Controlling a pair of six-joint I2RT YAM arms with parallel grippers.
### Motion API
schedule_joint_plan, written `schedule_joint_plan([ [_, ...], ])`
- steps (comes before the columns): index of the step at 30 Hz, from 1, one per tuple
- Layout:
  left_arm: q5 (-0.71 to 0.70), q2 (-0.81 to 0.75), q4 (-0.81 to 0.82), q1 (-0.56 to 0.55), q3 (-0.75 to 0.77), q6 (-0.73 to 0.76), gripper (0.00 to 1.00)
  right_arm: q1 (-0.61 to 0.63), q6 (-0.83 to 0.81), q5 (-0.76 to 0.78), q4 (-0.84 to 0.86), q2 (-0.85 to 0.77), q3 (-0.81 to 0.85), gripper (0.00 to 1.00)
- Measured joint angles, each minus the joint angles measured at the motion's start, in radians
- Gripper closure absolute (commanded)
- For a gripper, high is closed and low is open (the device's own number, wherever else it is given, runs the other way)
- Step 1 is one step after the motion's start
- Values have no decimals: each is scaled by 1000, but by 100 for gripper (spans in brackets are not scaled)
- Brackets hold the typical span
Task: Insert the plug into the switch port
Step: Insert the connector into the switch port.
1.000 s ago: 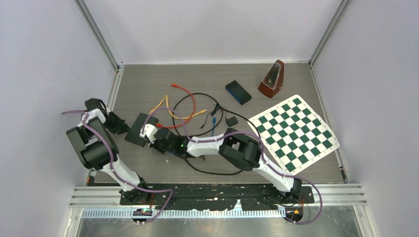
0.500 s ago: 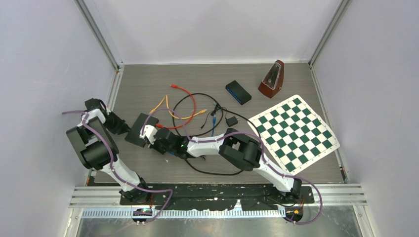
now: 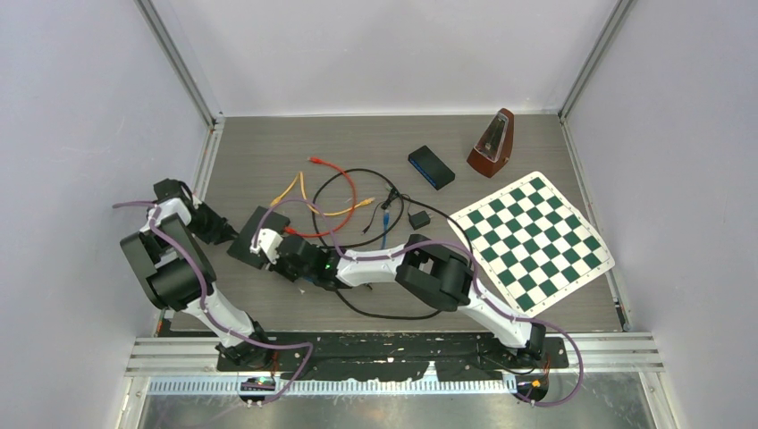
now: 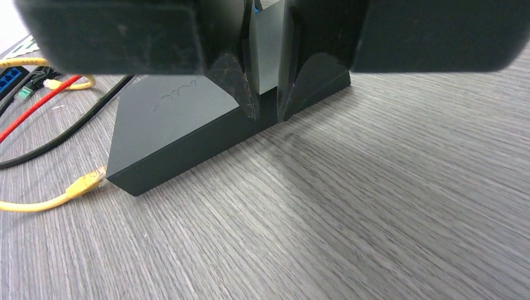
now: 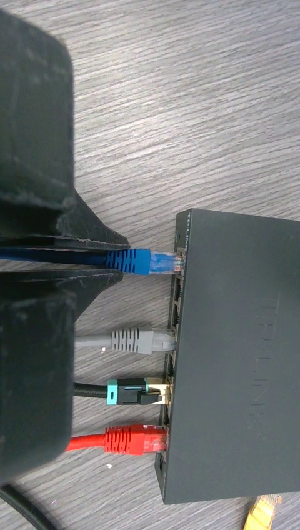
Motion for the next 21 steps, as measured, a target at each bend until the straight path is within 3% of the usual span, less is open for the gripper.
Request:
schedule_joint_plan([
  [16, 24, -26, -21, -5, -11, 29, 87, 14, 23, 87, -28, 0, 11, 95],
  [21, -13, -42, -48, -11, -11, 35, 86, 14, 11, 81, 104, -21, -86, 95],
])
